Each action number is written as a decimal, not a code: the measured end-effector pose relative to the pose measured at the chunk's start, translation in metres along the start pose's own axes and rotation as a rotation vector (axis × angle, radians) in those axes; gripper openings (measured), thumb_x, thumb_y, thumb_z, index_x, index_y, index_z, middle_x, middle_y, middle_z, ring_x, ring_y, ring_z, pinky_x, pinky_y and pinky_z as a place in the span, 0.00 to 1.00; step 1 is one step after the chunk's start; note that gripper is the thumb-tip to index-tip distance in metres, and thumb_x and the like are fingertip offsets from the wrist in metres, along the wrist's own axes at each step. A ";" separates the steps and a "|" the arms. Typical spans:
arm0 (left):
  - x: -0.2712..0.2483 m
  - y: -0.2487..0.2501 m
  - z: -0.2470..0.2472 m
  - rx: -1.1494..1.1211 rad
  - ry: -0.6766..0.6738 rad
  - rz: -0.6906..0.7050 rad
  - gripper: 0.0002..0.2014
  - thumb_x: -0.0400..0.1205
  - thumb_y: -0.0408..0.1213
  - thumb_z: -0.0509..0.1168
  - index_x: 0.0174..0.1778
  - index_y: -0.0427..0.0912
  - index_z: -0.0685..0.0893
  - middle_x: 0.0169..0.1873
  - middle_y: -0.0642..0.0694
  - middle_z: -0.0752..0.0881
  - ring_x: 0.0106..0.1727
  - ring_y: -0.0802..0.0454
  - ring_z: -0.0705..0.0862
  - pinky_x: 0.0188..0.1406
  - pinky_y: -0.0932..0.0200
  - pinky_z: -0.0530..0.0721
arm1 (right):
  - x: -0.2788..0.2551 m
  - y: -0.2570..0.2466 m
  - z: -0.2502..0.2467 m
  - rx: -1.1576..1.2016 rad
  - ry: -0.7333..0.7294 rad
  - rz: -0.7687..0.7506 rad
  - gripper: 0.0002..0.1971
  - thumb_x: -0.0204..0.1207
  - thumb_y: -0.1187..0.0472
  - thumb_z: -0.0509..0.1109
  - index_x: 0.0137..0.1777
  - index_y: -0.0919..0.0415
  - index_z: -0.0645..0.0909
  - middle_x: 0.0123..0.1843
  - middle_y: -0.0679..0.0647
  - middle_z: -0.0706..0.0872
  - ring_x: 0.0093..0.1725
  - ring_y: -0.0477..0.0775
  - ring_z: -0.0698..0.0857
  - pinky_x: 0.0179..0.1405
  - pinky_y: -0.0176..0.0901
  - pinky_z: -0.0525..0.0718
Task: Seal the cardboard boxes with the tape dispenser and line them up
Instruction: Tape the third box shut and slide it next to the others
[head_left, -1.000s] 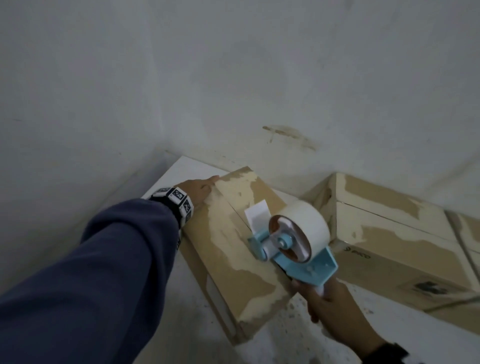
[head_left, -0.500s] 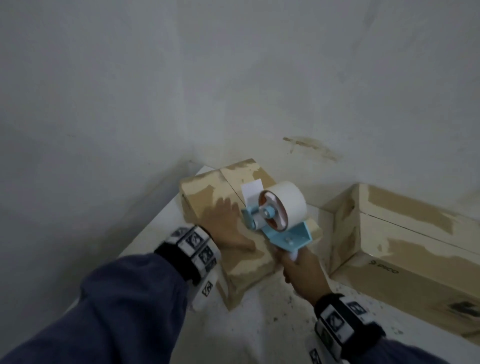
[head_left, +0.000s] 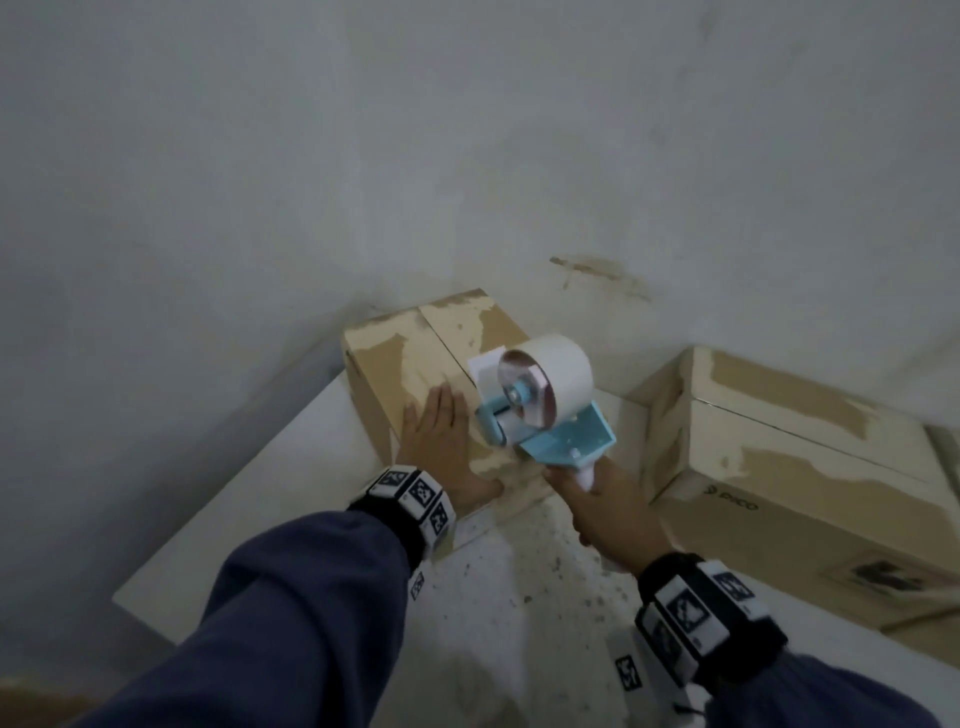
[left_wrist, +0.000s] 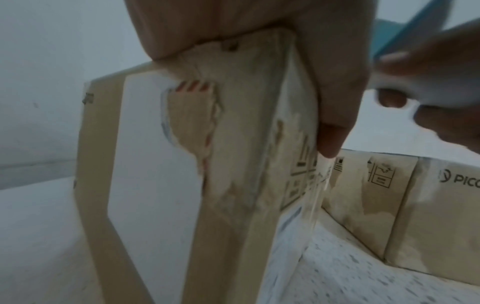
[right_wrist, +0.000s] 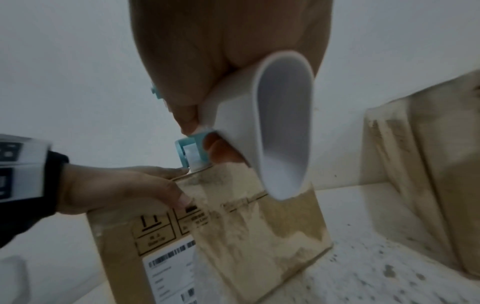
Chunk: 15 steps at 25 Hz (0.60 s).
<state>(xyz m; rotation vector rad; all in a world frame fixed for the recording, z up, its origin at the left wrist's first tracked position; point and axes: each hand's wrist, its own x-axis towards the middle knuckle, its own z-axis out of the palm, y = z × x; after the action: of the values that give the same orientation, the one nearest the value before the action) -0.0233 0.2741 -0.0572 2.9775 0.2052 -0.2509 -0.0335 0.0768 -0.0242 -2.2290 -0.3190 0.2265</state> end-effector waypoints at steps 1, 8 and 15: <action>-0.002 0.000 0.000 0.002 -0.002 0.001 0.60 0.69 0.73 0.58 0.82 0.37 0.35 0.83 0.39 0.36 0.84 0.43 0.37 0.81 0.38 0.39 | -0.015 0.006 -0.005 -0.006 0.004 -0.004 0.09 0.79 0.49 0.65 0.41 0.51 0.78 0.27 0.46 0.78 0.26 0.40 0.77 0.34 0.41 0.77; 0.011 0.009 -0.014 0.159 0.041 0.267 0.52 0.69 0.64 0.65 0.83 0.54 0.42 0.84 0.48 0.39 0.84 0.41 0.36 0.81 0.34 0.44 | -0.042 0.011 -0.019 0.036 -0.020 0.090 0.08 0.73 0.51 0.73 0.42 0.53 0.79 0.28 0.51 0.86 0.26 0.44 0.84 0.27 0.29 0.77; 0.022 0.009 -0.009 0.338 -0.012 0.462 0.34 0.67 0.57 0.50 0.71 0.55 0.72 0.75 0.48 0.72 0.80 0.41 0.61 0.79 0.38 0.55 | -0.018 0.006 -0.016 0.331 -0.052 0.182 0.10 0.66 0.73 0.72 0.40 0.58 0.80 0.31 0.50 0.82 0.26 0.45 0.77 0.26 0.40 0.75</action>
<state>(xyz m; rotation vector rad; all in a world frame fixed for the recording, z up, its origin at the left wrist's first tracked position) 0.0013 0.2693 -0.0510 3.2311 -0.5776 -0.2659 -0.0457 0.0553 -0.0182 -1.9262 -0.0958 0.4056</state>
